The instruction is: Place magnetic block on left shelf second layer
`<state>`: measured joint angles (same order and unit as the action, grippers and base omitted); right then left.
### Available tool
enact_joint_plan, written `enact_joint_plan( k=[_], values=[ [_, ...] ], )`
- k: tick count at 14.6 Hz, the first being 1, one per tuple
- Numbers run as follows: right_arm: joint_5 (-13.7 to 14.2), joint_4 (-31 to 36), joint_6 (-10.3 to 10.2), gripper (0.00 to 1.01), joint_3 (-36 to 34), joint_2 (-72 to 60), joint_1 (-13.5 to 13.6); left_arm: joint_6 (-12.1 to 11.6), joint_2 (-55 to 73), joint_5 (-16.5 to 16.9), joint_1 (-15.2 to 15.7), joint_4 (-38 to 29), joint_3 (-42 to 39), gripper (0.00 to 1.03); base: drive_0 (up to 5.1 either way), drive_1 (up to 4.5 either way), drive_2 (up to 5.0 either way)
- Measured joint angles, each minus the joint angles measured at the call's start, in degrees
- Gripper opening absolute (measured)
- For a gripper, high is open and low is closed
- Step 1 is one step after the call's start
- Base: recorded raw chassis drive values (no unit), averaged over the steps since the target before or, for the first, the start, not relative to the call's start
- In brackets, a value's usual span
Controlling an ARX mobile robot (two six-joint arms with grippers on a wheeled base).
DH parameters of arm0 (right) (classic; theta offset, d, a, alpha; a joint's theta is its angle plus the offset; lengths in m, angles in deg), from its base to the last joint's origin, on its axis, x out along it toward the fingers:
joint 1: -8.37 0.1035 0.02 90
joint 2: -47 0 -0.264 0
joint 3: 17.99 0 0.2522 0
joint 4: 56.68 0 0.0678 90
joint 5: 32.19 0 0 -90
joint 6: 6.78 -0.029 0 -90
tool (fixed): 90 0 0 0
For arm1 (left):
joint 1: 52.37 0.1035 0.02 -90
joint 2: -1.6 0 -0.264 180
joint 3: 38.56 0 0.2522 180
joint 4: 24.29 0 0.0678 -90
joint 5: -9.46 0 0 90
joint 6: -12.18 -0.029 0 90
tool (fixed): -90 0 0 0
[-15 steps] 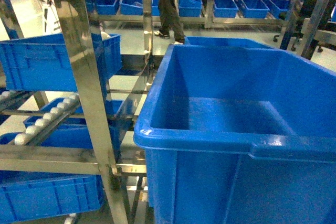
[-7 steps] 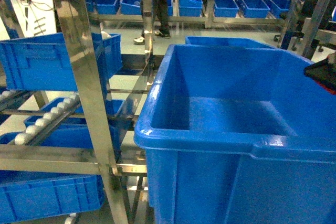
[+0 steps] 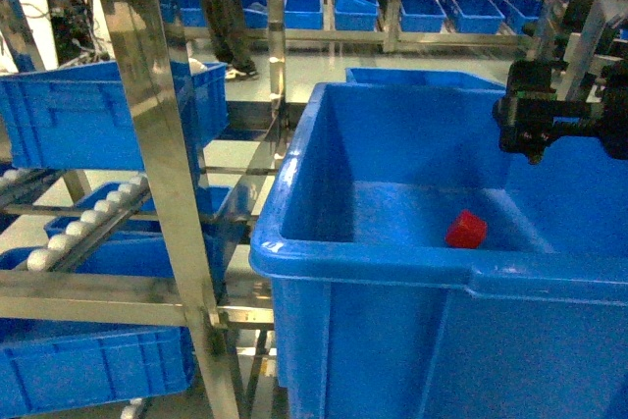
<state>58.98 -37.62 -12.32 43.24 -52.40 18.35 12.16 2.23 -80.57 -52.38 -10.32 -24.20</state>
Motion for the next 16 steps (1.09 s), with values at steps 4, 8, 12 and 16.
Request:
enact_joint_plan(
  k=[4,8,12,16],
  values=[
    [13.0,17.6,5.2,0.98,-24.2,26.6,11.0,0.0,0.0,0.0,0.0,0.0,0.0,0.98,0.0,0.0,0.0],
    [16.9,13.1,5.4,0.98,-28.0,36.7,12.5,0.0,0.0,0.0,0.0,0.0,0.0,0.98,0.0,0.0,0.0],
    [-0.4,-6.3,5.4,0.02,-45.1,70.4,-10.5,0.0,0.0,0.0,0.0,0.0,0.0,0.98,0.0,0.0,0.0],
    [-1.2,-11.1,5.4,0.02,-46.7,77.9,-10.0,0.0,0.0,0.0,0.0,0.0,0.0,0.98,0.0,0.0,0.0]
  ],
)
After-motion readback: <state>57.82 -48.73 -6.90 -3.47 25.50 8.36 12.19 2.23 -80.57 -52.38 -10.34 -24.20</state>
